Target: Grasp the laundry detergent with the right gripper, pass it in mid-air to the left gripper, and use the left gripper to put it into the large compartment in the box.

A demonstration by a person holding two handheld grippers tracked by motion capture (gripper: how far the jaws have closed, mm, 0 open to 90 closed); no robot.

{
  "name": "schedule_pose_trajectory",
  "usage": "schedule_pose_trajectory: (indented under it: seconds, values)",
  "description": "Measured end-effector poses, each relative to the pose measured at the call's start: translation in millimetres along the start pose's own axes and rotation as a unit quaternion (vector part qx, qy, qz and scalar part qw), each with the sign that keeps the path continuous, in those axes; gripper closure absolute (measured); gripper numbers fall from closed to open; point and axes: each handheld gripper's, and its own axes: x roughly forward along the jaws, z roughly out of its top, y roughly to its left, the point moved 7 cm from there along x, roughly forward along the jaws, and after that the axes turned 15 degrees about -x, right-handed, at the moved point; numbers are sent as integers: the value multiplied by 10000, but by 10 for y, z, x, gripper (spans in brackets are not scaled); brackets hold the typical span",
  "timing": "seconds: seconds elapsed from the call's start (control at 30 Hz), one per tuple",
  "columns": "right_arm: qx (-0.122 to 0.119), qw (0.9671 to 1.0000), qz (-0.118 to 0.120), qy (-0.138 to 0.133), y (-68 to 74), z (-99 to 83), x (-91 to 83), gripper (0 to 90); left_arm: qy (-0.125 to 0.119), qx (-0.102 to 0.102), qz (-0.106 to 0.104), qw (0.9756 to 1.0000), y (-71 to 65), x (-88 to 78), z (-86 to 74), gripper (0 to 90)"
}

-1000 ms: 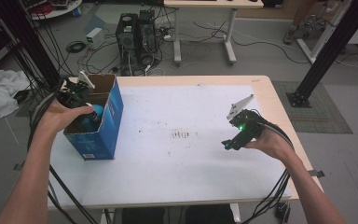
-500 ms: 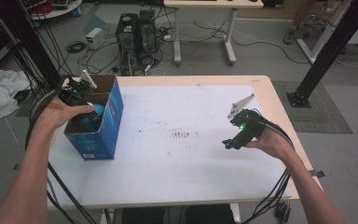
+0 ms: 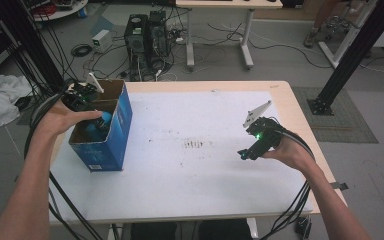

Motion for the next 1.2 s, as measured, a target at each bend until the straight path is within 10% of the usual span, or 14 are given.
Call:
schedule_pose_trajectory:
  seconds: [0.63, 1.2]
  values:
    - [14, 10000, -63, -6, -4, -7, -53, 134, -249, 45, 18, 9997, -42, -287, 143, 319]
    - [6, 9999, -116, 44, -34, -5, -124, 134, -612, 886, -216, 9940, -759, -695, 523, 319]
